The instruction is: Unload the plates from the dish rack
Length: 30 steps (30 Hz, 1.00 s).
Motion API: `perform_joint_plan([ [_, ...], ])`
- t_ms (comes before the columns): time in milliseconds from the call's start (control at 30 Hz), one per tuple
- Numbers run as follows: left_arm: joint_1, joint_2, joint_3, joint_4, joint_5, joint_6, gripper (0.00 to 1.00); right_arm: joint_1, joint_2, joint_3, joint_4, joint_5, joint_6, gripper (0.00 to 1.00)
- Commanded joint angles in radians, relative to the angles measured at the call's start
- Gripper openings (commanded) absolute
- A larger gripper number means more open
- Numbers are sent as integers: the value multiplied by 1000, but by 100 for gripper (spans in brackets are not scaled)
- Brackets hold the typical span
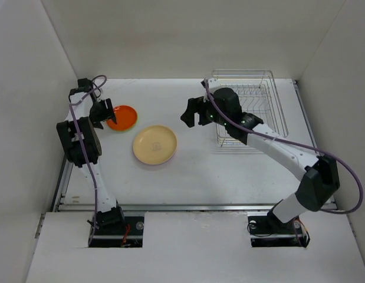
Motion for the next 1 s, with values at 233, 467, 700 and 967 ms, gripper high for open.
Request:
perform_joint_plan([
  [233,58,-531,-189,-56,-83,18,67,6,-454,-151,-212,381,65,96],
  [467,58,-964,-523,42,-427,-22,97,6,-811,-249,-481,638,148,100],
  [700,58,-1084,-664,13,-607,-82,99,6,-1087,-304,-529,608,193,100],
  [967,67,-1185,-748,58,-472,-72,99,6,-1160,-304,-575,542,193,100],
])
